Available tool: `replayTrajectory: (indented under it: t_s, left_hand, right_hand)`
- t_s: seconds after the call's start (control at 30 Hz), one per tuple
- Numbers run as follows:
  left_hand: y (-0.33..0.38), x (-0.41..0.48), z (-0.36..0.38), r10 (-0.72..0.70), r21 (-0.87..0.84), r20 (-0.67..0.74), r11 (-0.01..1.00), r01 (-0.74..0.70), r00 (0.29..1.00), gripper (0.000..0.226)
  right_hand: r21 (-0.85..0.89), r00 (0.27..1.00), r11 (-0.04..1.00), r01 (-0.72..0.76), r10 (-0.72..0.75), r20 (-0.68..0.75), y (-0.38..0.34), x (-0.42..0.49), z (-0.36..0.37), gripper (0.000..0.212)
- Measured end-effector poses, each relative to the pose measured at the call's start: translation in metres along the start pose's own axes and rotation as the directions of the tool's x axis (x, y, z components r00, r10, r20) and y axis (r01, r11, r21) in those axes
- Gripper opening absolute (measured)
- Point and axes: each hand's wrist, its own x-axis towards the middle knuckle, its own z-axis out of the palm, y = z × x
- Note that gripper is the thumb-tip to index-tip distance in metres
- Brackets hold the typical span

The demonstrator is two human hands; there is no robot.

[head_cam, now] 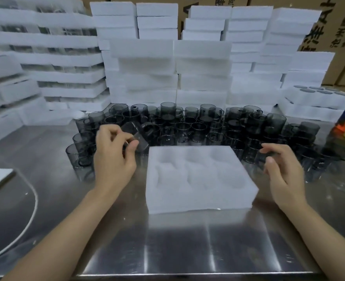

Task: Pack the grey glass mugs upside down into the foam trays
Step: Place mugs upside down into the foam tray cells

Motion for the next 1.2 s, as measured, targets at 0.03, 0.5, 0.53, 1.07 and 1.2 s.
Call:
replayTrajectory:
  t_s: [0.03, 0.5, 0.53, 1.07, 1.2]
  left_hand:
    - [0.009, 0.004, -0.003, 0.031, -0.084, -0.071, 0.996, -0.037, 0.997, 0.006]
    - [0.078, 0.052, 0.085, -0.152, -0.749, 0.472, 0.45, 0.486, 0.869, 0.019]
    - [0.074, 0.048, 0.087, -0.167, -0.729, 0.49, 0.459, 0.507, 0.855, 0.025]
    - [0.034, 0.054, 0.047, -0.023, -0.208, 0.792, 0.929, 0.306, 0.61, 0.029]
    - [0.037, 0.05, 0.046, -0.011, -0.075, 0.83, 0.989, 0.13, 0.558, 0.04]
  right_hand:
    - [0.01, 0.999, 1.0, 0.018, -0.018, -0.05, -0.005, 0.001, 0.0, 0.028]
    - [0.584, 0.819, 0.579, -0.569, 0.337, 0.464, -0.064, 0.087, 0.107, 0.015]
    - [0.577, 0.791, 0.546, -0.608, 0.348, 0.504, -0.058, 0.082, 0.107, 0.018]
    - [0.679, 0.722, 0.267, -0.684, 0.383, 0.576, -0.031, 0.08, 0.103, 0.029]
    - [0.531, 0.848, 0.668, -0.52, 0.332, 0.412, -0.034, 0.077, 0.102, 0.054]
